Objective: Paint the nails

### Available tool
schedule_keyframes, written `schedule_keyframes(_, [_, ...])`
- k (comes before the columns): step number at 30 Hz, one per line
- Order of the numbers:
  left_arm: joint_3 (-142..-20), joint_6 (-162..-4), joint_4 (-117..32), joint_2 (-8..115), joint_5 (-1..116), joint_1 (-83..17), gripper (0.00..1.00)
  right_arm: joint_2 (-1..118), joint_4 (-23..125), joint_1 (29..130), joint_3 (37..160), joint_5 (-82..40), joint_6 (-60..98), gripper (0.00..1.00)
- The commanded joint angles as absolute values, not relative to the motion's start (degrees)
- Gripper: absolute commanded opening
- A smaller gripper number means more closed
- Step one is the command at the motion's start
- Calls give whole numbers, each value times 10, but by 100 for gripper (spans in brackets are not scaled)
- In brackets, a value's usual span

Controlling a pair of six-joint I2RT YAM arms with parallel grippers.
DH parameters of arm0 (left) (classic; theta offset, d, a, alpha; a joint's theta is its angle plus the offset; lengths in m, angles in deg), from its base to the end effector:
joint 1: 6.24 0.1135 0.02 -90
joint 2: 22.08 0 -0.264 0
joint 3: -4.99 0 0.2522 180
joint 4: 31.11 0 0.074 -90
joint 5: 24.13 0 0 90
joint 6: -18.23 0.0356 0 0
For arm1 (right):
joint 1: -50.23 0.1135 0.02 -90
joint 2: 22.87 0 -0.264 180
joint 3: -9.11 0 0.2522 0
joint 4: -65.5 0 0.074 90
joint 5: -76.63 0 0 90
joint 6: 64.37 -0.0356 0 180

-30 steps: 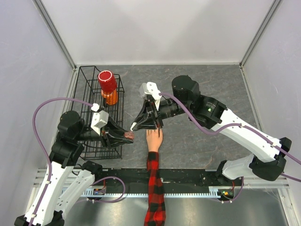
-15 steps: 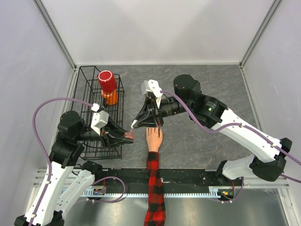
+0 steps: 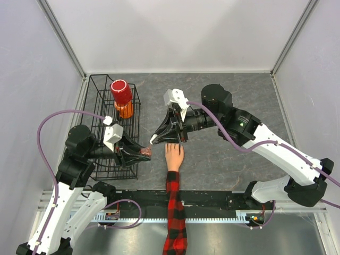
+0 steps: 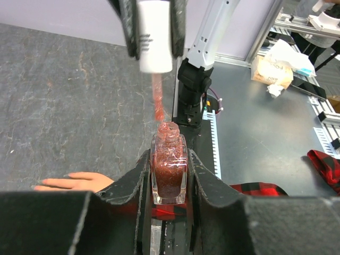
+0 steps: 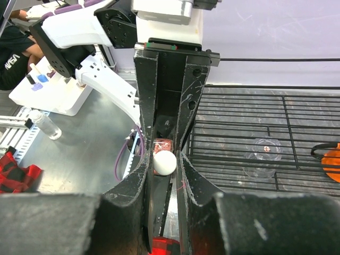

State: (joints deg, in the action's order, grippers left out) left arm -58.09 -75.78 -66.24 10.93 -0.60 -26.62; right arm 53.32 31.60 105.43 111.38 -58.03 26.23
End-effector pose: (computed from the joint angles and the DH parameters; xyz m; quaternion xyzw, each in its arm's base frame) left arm 0.0868 -0.0671 0.3759 0.4541 0.5580 -0.5145 0.4666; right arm 0.1403 0.2458 0.4672 -0.5469 0.4993 0.5333 0.4089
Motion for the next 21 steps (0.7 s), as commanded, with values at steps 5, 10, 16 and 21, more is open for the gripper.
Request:
schedule_keyframes(5, [-597,-742,-671,113,40,-266,2,499,340,1047,1109,-558,258,0])
schedule_keyframes(10, [-598,-755,-649,97,121,-267,2,491,340,1034,1098,-417,218,0])
schedule_keyframes(16, [-579,-757,-582,88,232,-267,2,461,343,978,1028,-185,138,0])
schedule_keyframes(21, [-575,-775,-512,123,276,-267,2,451,382,924,926,-160,76,0])
